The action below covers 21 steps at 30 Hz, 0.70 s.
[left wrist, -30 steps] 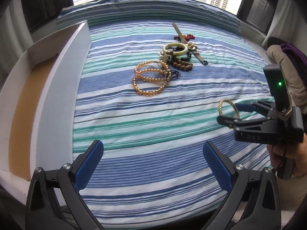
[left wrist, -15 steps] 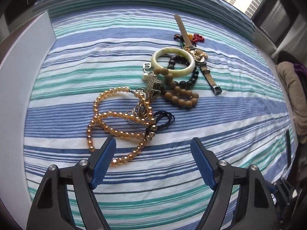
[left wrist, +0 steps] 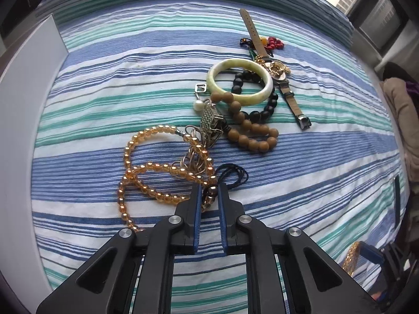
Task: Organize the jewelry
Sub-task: 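Grasp the amber bead bracelets with the left tool while the right tool holds the gold bangle, then carry both held pieces into the white box and open both tools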
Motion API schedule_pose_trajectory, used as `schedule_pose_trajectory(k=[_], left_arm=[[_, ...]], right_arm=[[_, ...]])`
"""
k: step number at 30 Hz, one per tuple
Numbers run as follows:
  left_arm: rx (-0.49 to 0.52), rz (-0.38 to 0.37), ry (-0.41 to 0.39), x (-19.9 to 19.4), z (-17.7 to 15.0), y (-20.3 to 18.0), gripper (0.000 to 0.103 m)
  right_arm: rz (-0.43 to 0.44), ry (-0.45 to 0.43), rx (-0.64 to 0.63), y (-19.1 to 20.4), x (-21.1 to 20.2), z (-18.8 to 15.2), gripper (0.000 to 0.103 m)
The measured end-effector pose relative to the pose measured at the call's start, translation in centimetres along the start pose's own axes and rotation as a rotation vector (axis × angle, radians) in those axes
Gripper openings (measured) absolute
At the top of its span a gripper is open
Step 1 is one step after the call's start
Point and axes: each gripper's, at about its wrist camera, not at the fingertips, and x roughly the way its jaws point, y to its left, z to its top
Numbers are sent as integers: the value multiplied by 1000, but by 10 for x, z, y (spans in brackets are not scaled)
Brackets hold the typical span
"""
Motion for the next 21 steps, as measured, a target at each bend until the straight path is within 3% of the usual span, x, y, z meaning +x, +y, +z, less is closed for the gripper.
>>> schedule_pose_trajectory(k=[13, 21], left_arm=[[-62, -94, -128, -121, -39, 38, 5], [-138, -110, -243, -209, -61, 79, 5]], right_arm=[[50, -14, -34, 27, -13, 29, 71], [104, -72, -160, 88, -49, 74, 71]])
